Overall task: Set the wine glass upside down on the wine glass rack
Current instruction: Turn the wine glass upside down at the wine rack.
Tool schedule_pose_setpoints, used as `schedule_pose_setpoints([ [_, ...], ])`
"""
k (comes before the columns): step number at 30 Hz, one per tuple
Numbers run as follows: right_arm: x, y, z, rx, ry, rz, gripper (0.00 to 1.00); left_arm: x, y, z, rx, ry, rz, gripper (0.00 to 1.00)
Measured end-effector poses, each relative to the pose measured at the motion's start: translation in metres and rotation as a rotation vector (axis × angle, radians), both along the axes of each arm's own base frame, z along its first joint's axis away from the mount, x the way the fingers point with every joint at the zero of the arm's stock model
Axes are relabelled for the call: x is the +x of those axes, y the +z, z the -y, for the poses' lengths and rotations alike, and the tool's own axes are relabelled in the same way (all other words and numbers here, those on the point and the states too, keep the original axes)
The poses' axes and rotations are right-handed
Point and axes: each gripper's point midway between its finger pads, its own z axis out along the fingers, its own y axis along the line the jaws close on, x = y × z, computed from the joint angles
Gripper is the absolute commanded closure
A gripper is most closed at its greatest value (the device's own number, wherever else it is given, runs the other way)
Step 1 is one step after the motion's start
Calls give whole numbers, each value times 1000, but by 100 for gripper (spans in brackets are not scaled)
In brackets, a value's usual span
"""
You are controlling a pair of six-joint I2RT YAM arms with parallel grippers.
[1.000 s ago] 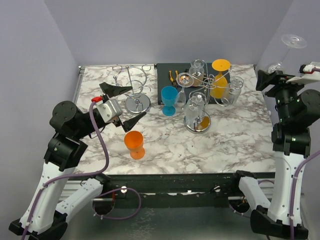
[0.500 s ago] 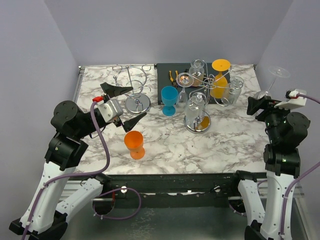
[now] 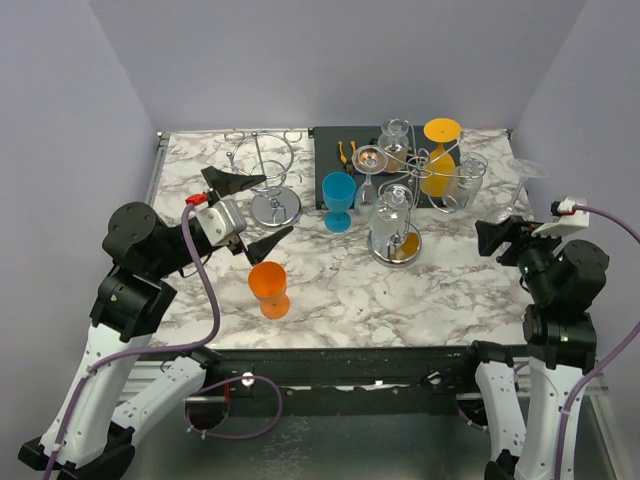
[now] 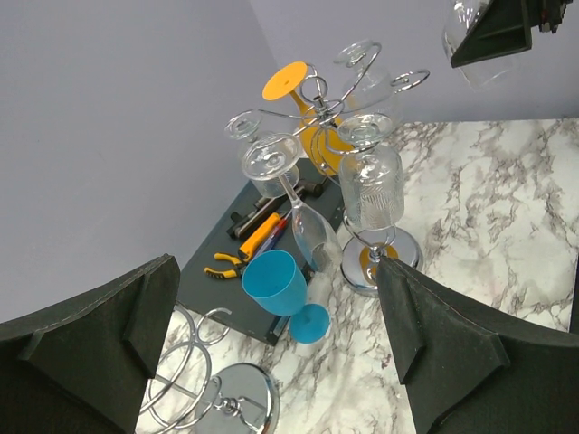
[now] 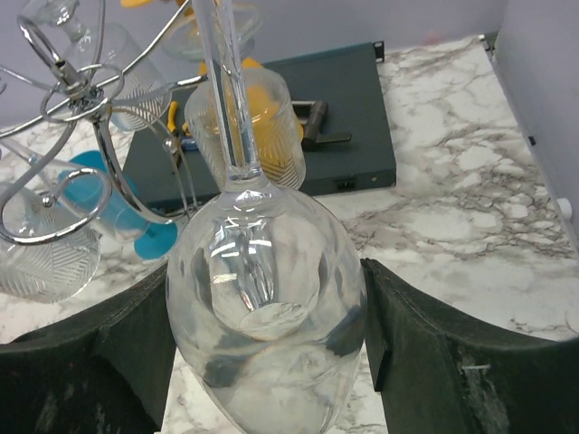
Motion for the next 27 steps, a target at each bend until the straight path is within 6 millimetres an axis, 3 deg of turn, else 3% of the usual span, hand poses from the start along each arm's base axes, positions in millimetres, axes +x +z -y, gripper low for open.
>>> schedule_pose_setpoints([
  [9,4,-18,-24,22,155,-68,99,-2,-2,-1,0,0,0,1],
  [17,14,-61,-43,59,295,-147,99,-3,-4,-1,1,0,-1,1],
  [27,14,-72,-56,7,395,-49,99,3,-8,1,8,0,-17,1],
])
